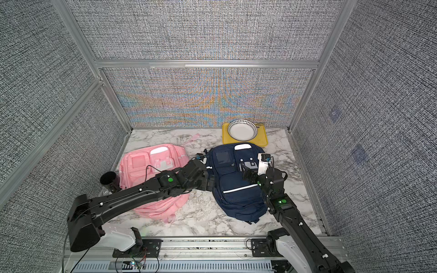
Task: Zip up the backpack
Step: Move the backpack to the center of the board.
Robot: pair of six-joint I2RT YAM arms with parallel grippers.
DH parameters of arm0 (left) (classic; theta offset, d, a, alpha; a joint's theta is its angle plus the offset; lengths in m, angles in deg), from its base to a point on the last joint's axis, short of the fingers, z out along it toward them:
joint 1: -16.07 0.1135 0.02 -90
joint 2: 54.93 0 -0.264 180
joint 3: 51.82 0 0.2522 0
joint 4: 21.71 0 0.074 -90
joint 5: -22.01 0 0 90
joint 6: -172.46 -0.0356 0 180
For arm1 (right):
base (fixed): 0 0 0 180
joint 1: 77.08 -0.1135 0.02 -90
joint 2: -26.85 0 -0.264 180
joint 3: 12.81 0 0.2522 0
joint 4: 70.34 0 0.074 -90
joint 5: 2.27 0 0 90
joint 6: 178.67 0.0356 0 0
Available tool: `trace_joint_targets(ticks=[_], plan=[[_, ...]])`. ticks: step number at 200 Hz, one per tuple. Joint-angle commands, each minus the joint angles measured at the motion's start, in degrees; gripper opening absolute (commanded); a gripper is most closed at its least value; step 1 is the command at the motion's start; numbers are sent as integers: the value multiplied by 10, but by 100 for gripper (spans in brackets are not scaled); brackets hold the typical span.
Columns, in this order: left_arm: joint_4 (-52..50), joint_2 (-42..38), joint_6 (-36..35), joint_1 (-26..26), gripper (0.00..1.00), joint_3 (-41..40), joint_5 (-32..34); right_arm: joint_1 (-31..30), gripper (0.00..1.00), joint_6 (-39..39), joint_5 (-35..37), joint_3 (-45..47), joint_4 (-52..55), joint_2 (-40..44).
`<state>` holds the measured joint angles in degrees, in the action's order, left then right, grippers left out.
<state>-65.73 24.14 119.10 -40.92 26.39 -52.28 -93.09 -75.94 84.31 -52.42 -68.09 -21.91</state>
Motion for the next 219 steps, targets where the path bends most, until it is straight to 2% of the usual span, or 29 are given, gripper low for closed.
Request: trace_joint_targets(ticks=[1, 20, 52, 63, 81, 99, 111, 122, 134, 148, 160, 184, 205, 219], plan=[[-33, -57, -75, 25, 100, -30, 158, -24, 98, -64, 21, 2, -97, -35], [-3, -114, -133, 61, 100, -81, 244, -32, 98, -104, 90, 10, -144, -65], [84, -192, -199, 171, 100, -167, 237, -31, 97, -135, 121, 34, -242, -95], [94, -211, -209, 208, 100, -179, 227, -30, 98, -127, 100, 16, -240, -117], [120, -232, -226, 261, 100, -203, 219, -41, 97, -84, -13, -24, -255, -175], [53, -228, -159, 348, 100, -189, 192, -88, 98, -41, -65, -97, -247, -255], [-14, -213, -109, 399, 100, -162, 155, -138, 97, -40, -63, -164, -202, -310], [-48, -201, -93, 420, 100, -149, 143, -185, 97, -46, -60, -226, -171, -354], [-85, -187, -77, 429, 100, -134, 167, -224, 98, -43, -59, -274, -142, -402], [-133, -172, -46, 459, 100, -114, 173, -242, 97, -19, -72, -327, -108, -460], [-144, -172, -44, 493, 100, -114, 137, -250, 97, -4, -81, -358, -95, -496], [-135, -190, -40, 547, 100, -132, 92, -277, 86, 9, -97, -410, -70, -554], [-132, -199, -37, 587, 99, -136, 48, -285, 55, 35, -121, -466, -18, -611], [-132, -206, -39, 591, 97, -138, 16, -277, 54, 51, -128, -473, 14, -628]])
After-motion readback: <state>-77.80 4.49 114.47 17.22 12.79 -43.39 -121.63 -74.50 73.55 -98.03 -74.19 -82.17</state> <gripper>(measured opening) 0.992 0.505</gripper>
